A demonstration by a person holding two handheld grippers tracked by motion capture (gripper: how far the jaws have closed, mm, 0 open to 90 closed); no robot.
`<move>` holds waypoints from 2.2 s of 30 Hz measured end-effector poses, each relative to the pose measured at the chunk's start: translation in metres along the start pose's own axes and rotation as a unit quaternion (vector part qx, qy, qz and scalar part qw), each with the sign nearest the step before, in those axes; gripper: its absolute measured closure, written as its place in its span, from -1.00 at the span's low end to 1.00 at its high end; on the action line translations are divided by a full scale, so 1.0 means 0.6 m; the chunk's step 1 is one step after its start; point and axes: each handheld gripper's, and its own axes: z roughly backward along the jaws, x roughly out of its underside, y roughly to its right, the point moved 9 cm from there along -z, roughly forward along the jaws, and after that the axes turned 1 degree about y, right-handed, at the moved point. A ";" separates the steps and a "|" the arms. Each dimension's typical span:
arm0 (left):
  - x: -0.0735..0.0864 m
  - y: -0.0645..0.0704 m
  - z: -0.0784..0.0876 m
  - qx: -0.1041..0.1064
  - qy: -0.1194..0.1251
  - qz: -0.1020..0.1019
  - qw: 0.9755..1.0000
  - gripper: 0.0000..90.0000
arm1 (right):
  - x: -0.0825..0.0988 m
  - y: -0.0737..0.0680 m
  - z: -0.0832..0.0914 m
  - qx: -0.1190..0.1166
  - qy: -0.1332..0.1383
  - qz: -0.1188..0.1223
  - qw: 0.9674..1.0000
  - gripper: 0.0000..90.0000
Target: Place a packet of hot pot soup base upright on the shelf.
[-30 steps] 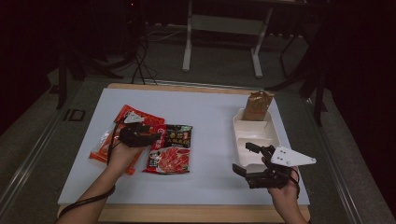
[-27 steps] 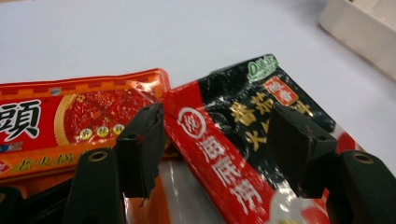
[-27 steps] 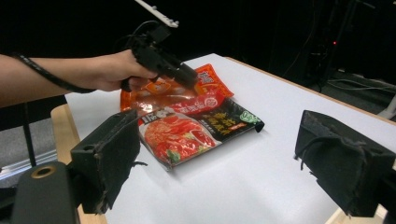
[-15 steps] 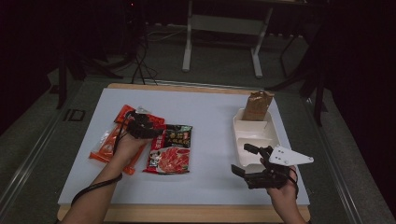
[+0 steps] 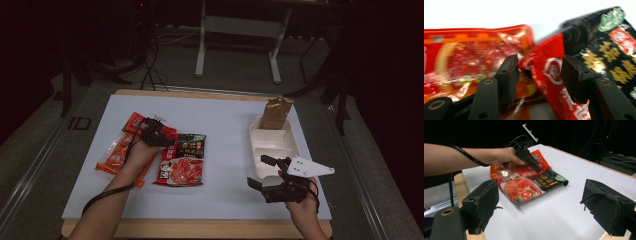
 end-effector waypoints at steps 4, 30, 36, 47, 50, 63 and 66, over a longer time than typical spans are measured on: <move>0.003 0.011 -0.003 0.011 0.003 0.001 1.000 0.36 | 0.000 -0.001 0.001 -0.001 0.000 0.000 1.000 -0.69; -0.039 0.054 0.050 -0.006 0.074 -0.015 0.997 0.95 | -0.004 0.000 -0.001 0.000 0.003 0.005 1.000 -0.68; -0.050 0.073 0.076 -0.002 0.090 -0.032 0.995 0.95 | -0.007 0.000 0.002 0.000 0.008 0.000 1.000 -0.68; -0.062 0.111 0.119 0.000 0.126 -0.069 0.990 0.96 | -0.011 0.005 0.008 0.007 0.014 -0.006 1.000 -0.63; -0.065 0.119 0.126 0.002 0.131 -0.079 0.988 0.96 | -0.013 0.006 0.009 0.009 0.017 -0.008 1.000 -0.62; -0.071 0.199 0.179 0.017 0.178 -0.146 0.973 0.96 | -0.026 0.009 0.021 0.030 0.028 0.027 0.999 -0.69; -0.072 0.213 0.192 0.025 0.190 -0.156 0.969 0.96 | -0.026 0.009 0.019 0.029 0.025 0.025 0.999 -0.69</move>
